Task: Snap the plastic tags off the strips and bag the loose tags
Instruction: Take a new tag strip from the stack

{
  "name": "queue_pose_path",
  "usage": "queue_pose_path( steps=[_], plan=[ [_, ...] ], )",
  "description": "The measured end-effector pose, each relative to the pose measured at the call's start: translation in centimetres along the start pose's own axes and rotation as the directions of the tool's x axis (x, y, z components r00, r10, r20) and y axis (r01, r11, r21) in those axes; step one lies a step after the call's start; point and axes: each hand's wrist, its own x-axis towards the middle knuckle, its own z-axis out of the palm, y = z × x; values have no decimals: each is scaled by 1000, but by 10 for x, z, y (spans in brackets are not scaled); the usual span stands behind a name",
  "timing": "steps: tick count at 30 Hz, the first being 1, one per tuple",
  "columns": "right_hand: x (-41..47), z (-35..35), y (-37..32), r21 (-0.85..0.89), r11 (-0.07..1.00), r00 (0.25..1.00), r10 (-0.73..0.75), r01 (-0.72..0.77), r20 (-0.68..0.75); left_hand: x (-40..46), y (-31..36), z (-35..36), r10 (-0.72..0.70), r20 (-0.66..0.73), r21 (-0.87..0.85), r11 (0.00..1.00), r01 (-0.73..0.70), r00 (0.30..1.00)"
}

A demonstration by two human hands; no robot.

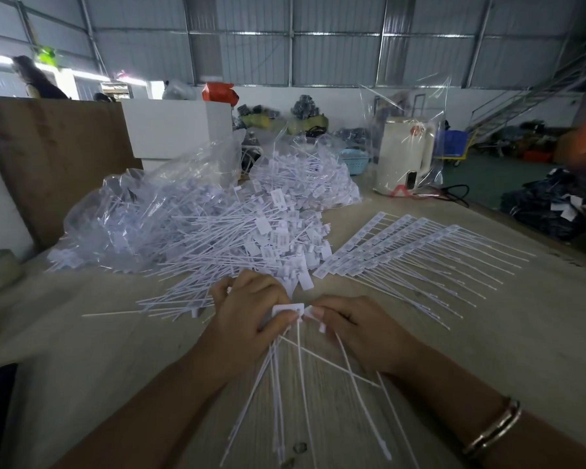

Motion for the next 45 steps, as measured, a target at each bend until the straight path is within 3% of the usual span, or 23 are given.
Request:
queue_pose_path(
  steps=[4,8,10,13,15,20,25,29,32,36,41,45],
  plan=[
    [-1,-1,-5,54,999,1000,4,-2,-21,3,-1,-3,42,-43,-28,999,-44,998],
    [-5,-33,10,179,979,956,141,-96,-257,3,-15,-18,-151,-168,-292,951,97,974],
    [-7,-44,17,135,985,944,143,-107,-297,0,-22,-23,-169,-170,-225,966,129,971],
    [-6,-32,16,-3,989,965,142,-146,-222,-2,-21,-13,-118,8,66,991,118,993],
    [-3,-17,9,-73,990,986,112,-122,-125,-4,-14,-3,-148,41,143,980,140,988],
    [-3,3,-10,-156,987,996,-54,43,-68,-5,-1,0,-138,76,-66,988,143,988],
    [-2,8,-17,-135,983,989,-135,126,-54,-4,8,1,-140,181,18,990,139,974],
    [-2,-7,-11,-129,987,988,-114,100,-109,-2,7,-3,-166,145,-9,986,169,975],
    [-4,-13,-6,-181,979,994,-98,88,-48,-3,4,-5,-196,151,-20,979,201,969],
    [-2,-5,-6,-276,957,992,-110,90,-59,-4,4,-3,-138,145,-21,990,143,980],
    [-2,-1,-7,-264,962,996,-82,70,-35,-4,0,-4,-104,165,-30,993,110,981],
    [-1,-2,-6,-135,991,999,-5,-1,-46,-3,1,-5,-62,108,-70,995,70,992]
  ],
)
